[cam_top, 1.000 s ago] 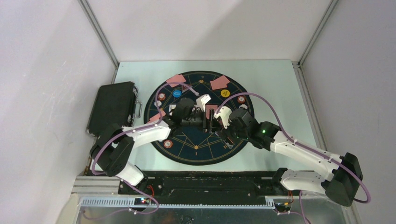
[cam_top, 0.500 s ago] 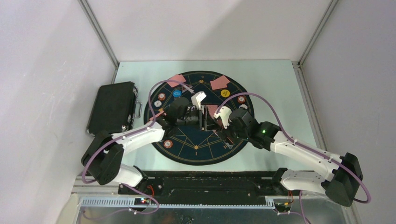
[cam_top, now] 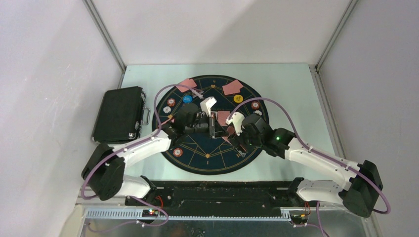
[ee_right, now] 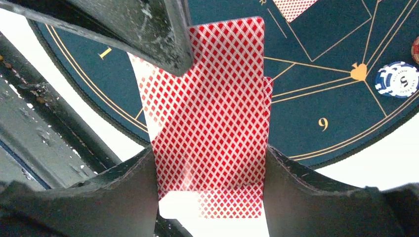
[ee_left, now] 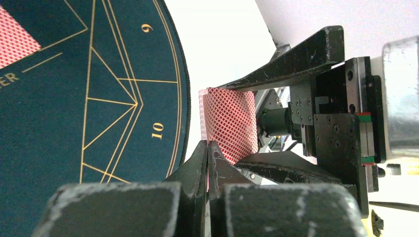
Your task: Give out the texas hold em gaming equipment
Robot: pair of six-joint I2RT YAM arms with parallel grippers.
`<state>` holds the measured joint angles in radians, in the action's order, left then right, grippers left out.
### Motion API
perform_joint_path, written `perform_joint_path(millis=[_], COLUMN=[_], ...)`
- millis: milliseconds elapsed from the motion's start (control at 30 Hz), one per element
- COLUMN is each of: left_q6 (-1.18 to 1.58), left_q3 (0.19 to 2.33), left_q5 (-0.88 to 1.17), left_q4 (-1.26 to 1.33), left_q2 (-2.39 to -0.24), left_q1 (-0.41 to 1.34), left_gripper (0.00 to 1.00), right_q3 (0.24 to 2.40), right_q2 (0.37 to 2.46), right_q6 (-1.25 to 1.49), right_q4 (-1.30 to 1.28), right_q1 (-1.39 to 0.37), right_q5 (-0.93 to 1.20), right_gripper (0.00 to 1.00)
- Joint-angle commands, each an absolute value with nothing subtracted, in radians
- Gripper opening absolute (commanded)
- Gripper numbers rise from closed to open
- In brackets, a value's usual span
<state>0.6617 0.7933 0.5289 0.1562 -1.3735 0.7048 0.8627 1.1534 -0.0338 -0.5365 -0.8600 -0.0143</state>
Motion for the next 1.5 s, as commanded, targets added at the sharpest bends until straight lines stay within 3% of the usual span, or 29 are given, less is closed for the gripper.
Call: perform_joint_path(millis=[0, 433, 733, 1000, 1300, 1467], left_q6=[0.586, 0.59, 0.434, -0.051, -0.539, -0.551], left_q3=[0.822, 0.729, 0.829, 1.175, 1.752, 1.991], left_q5=[0.41, 0.47, 0.637, 0.927, 0.904, 0.747], left_q4=[0.04, 0.068, 0.025, -0.311, -0.986, -1.083], left_q2=[-1.295, -1.102, -1.204, -1.592, -2.071, -2.239], left_q1=[0.691, 0.595, 0.52, 0.537, 0.577, 0.631], left_gripper=[0.0, 0.0, 0.0, 0.0, 0.0, 0.0], right_q3=[0.891, 0.89, 0.881, 0.872, 0.853, 0.85], right_q2=[1.147, 1.157, 1.129, 1.111, 1.094, 1.102], right_q6=[-0.02, 0.051, 0.124, 0.156, 0.168, 0.169], right_q4=[-0.51, -0.531, -0.555, -0.554, -0.555, -0.553], right_q1=[-0.838, -0.771, -0.693, -0.67, -0.636, -0.63], right_q5=[-0.028, -0.136, -0.223, -0.274, -0.297, -0.303], right_gripper=[0.0, 0.0, 0.0, 0.0, 0.0, 0.0])
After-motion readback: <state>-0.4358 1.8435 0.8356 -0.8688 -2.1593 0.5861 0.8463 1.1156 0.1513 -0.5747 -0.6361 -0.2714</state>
